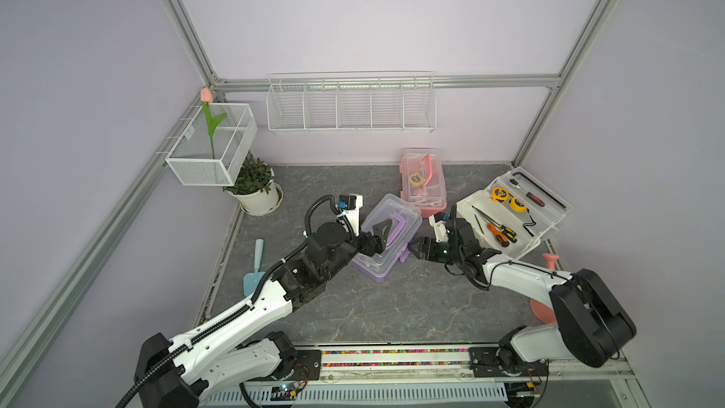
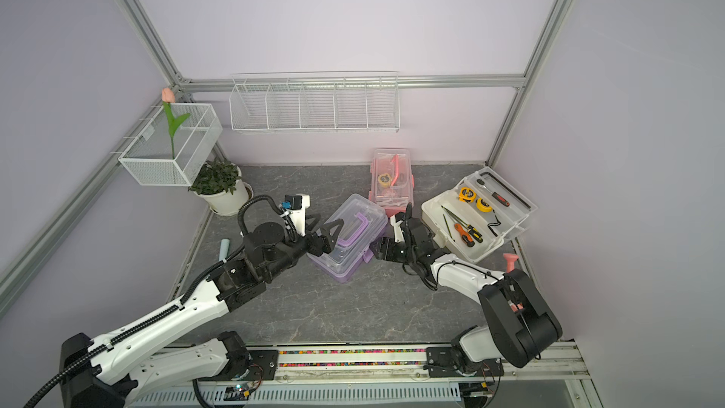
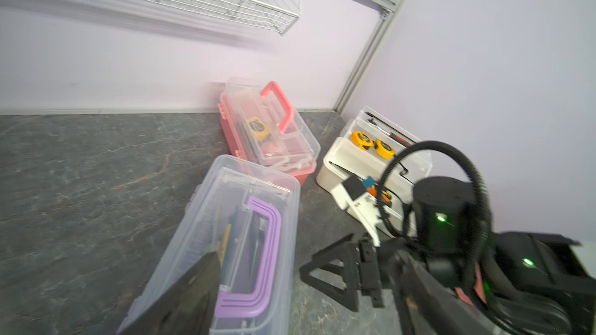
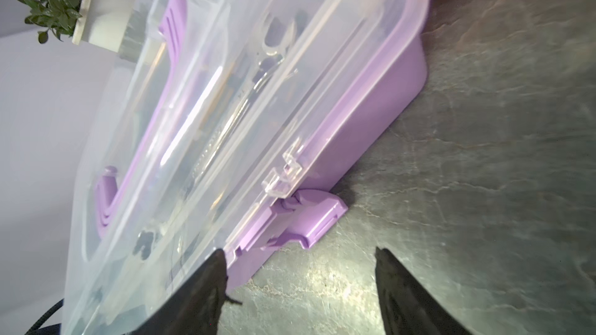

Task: Close toolboxes
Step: Close the toolbox lid.

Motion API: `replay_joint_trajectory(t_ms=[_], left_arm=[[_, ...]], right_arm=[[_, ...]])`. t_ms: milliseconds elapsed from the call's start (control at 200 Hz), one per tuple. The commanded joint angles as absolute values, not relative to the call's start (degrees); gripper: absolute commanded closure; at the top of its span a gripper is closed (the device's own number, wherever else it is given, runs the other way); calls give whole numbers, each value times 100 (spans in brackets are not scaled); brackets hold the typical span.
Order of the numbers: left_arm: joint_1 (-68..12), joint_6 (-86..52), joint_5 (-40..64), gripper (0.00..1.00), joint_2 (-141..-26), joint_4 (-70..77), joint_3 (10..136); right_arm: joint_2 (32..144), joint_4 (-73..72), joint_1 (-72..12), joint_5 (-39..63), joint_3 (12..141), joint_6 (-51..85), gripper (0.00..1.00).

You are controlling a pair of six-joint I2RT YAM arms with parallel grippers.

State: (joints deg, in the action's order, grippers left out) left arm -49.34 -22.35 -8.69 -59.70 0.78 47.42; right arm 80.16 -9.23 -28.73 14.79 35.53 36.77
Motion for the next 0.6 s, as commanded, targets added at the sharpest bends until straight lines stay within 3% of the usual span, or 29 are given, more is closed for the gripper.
replay_joint_trajectory(t_ms=[0, 420, 495, 595], left_arm=[[-4770, -2241, -754, 15, -6410, -68, 5104], [-4275, -2356, -83, 17, -8248, -589, 6063], [-4075, -2493, 190, 18, -8441, -668, 6082], [-3839, -2566, 470, 18, -8604, -726, 6080]], right_arm=[[7659, -601, -2683, 1377, 3336, 3599, 25], [8020, -1717, -2584, 1878, 2771, 4126, 44], [8123, -1739, -2847, 1770, 2863, 3617, 43], [8177, -1478, -3103, 1641, 3068, 2692, 32]])
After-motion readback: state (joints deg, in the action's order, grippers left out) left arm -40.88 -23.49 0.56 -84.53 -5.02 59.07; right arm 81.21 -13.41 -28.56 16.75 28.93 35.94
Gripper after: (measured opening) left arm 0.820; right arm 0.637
